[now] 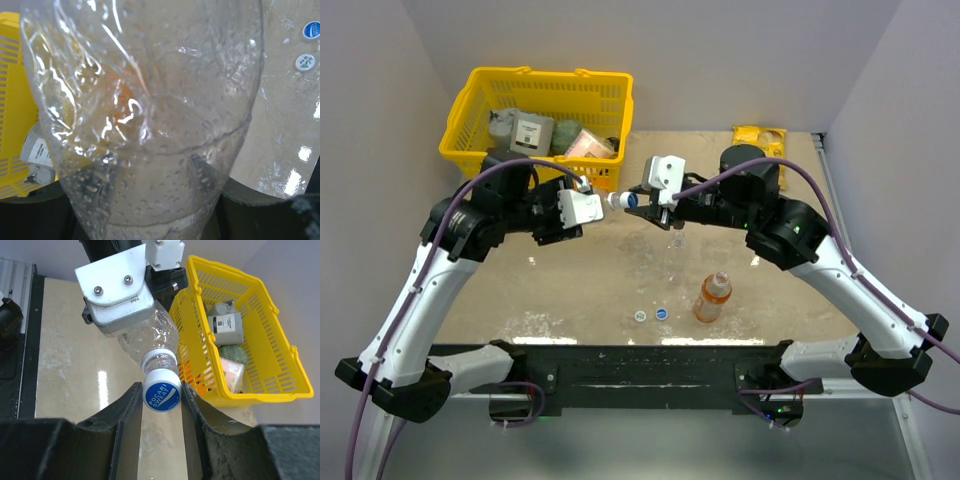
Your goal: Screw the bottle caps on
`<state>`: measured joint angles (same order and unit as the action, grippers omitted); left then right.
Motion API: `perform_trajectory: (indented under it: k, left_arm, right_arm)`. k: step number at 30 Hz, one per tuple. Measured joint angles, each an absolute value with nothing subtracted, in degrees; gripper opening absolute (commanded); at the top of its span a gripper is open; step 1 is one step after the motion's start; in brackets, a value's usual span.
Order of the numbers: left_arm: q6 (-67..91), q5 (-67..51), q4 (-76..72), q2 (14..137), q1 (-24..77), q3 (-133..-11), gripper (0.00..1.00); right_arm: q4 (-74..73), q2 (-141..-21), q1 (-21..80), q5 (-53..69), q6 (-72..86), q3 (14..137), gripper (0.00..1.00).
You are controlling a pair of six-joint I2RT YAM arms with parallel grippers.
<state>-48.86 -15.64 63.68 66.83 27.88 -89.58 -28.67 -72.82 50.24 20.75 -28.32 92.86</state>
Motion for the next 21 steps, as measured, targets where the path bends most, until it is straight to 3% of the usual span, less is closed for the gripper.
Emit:
perform_trajectory:
  k: [21]
  left_arm:
    - [-44.3, -17.1, 57.5, 59.6, 27.3, -80.3, 0.0]
  right_arm:
    - [-17.4, -72.0, 49.7, 28.8, -10.1, 87.0, 0.0]
